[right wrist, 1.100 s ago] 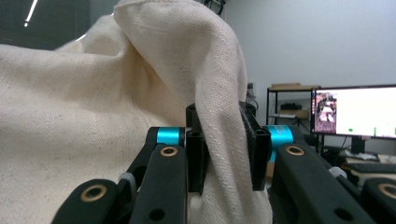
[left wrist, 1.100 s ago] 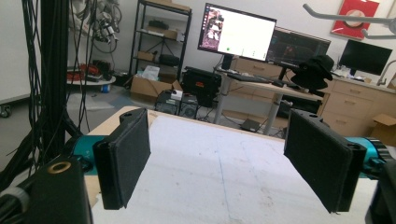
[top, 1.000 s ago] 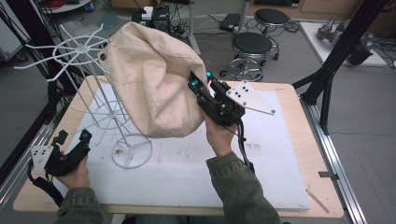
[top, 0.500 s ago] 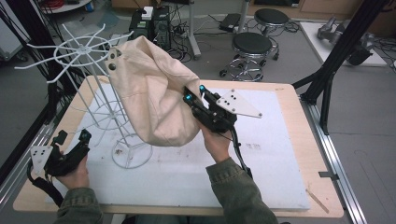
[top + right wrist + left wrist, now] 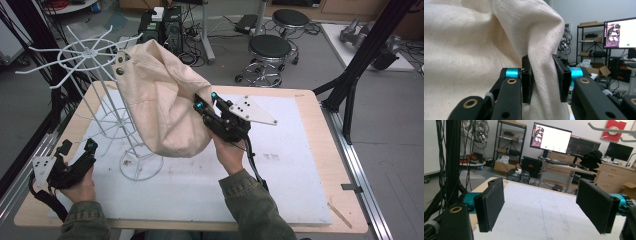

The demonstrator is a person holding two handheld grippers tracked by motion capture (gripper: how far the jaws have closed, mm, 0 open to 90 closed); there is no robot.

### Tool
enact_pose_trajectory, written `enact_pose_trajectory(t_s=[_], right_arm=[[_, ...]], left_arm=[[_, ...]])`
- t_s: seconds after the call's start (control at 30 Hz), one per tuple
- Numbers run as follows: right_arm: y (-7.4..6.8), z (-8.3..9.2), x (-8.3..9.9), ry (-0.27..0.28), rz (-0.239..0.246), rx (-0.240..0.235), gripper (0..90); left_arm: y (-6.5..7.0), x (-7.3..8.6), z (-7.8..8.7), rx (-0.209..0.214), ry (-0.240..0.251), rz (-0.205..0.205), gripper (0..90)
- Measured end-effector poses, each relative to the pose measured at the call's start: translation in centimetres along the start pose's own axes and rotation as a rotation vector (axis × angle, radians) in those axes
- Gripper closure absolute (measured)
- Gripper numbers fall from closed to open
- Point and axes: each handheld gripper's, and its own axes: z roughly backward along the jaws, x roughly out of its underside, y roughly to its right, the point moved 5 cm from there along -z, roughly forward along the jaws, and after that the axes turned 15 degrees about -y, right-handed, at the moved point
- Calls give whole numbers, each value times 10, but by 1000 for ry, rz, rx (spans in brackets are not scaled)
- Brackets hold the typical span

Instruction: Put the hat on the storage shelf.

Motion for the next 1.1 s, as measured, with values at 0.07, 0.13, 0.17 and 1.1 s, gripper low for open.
enact_pose_trajectory(t_s=[0.07, 0.13, 0.17, 1.1], right_arm=[[1, -2, 1, -3, -2, 2, 622], [0, -3, 3, -8, 0, 4, 591], [0, -3, 4, -10, 3, 6, 585], [23, 13, 7, -14, -19, 136, 212]], left_arm=[[0, 0, 0, 0, -2, -4, 228], [0, 0, 0, 0, -2, -1, 227], [0, 0, 0, 1, 2, -1, 228], [0, 0, 1, -5, 4, 2, 228]])
